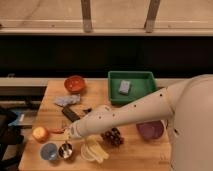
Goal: Place fork in metal cup
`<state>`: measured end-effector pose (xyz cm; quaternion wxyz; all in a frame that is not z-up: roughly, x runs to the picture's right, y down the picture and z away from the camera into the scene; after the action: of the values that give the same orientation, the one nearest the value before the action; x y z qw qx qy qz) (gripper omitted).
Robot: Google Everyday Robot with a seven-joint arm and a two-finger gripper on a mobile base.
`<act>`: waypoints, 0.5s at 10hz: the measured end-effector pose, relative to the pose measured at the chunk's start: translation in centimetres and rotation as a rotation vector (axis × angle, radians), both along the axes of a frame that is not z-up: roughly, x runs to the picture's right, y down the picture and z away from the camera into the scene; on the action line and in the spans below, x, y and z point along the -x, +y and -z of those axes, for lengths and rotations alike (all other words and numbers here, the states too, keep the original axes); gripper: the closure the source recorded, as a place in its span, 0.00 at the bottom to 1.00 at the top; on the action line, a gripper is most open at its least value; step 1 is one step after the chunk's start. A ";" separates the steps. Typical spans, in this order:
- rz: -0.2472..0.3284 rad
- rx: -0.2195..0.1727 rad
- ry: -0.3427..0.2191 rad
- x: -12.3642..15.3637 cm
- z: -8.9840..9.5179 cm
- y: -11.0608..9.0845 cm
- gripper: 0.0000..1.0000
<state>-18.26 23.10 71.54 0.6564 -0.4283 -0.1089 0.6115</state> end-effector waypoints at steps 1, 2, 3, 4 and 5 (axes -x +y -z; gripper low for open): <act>-0.004 -0.005 0.002 -0.1 0.1 -0.1 1.00; -0.007 -0.009 0.004 -0.2 0.2 -0.1 1.00; -0.010 -0.013 0.005 -0.4 0.3 -0.2 1.00; -0.013 -0.016 0.006 -0.5 0.3 -0.3 1.00; -0.015 -0.019 0.005 -0.5 0.2 -0.5 1.00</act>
<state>-17.77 22.60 71.29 0.6560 -0.4197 -0.1163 0.6165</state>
